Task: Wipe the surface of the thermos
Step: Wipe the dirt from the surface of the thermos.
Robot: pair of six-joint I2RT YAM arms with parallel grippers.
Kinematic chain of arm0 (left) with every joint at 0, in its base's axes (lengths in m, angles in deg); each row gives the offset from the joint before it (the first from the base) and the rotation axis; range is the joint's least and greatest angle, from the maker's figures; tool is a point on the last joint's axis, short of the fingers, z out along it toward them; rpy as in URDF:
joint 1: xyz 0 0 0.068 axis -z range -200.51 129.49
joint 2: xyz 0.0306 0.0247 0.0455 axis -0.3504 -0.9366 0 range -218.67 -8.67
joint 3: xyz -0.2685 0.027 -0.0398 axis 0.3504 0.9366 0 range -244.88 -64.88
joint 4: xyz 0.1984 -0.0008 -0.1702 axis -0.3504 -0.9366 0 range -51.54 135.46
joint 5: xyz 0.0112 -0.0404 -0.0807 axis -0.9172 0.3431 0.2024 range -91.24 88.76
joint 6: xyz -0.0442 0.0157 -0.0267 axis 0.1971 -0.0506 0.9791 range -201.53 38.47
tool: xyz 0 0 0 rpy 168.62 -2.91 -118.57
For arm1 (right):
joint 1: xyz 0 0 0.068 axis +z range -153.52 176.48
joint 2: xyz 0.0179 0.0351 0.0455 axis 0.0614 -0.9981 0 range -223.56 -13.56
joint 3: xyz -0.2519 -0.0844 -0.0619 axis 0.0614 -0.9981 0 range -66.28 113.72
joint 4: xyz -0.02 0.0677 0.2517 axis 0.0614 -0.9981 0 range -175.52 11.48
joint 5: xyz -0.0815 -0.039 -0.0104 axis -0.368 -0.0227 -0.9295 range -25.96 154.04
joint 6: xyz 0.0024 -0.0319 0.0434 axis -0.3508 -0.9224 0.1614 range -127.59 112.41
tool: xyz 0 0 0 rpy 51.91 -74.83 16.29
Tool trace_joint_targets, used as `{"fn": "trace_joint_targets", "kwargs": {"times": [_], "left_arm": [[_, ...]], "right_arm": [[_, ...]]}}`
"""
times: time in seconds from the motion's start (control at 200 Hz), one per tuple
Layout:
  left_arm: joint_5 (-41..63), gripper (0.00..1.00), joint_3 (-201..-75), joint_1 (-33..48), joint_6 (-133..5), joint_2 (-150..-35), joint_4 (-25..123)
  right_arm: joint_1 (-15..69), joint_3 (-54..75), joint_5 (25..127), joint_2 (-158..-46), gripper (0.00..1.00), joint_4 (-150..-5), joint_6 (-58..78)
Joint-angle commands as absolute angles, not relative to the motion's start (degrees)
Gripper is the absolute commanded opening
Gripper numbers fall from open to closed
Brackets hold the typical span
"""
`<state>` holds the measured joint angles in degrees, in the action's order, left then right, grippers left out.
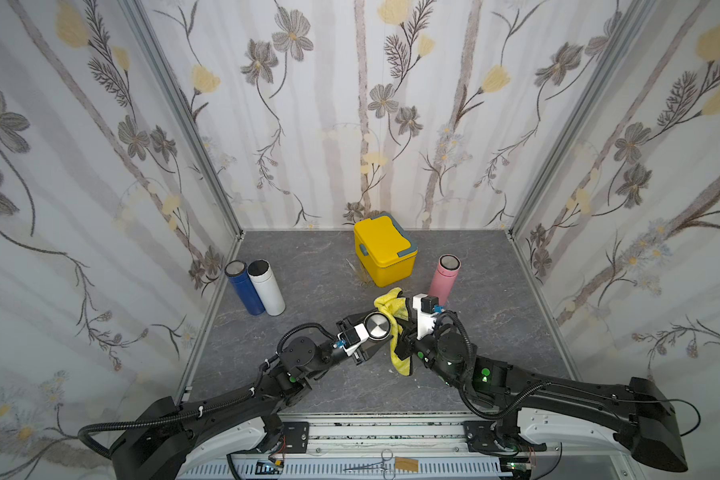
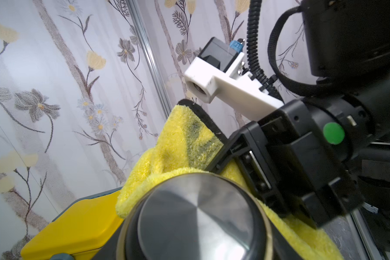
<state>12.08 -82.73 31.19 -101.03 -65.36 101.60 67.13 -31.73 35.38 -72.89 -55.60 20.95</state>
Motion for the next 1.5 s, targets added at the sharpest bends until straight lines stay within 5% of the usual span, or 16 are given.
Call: {"fn": "trace_joint_targets", "kwargs": {"times": [0.0, 0.23, 0.475, 0.854, 1.494], "left_arm": [[8.3, 0.00, -85.2, 31.1, -101.4, -67.5, 107.5], [1.2, 0.00, -87.1, 31.2, -100.1, -70.6, 108.0], [-13.2, 0.00, -87.9, 31.0, -88.0, -63.5, 107.2], [-27.1, 0.00, -93.3, 29.7, -59.4, -53.4, 90.4], [-22.7, 0.00, -94.7, 29.0, -51.2, -52.9, 86.1]], "right_arm": [[70.9, -29.9, 42.7, -73.9, 0.00, -55.3, 17.5], [69.1, -31.6, 35.5, -74.4, 0.00, -57.1, 20.7], [58.4, -41.6, 40.8, -74.8, 0.00, -50.9, 26.9], [60.0, -45.7, 51.6, -85.4, 0.00, -31.6, 25.2], [66.7, -44.7, 53.6, -85.4, 0.00, -19.6, 21.1]]}}
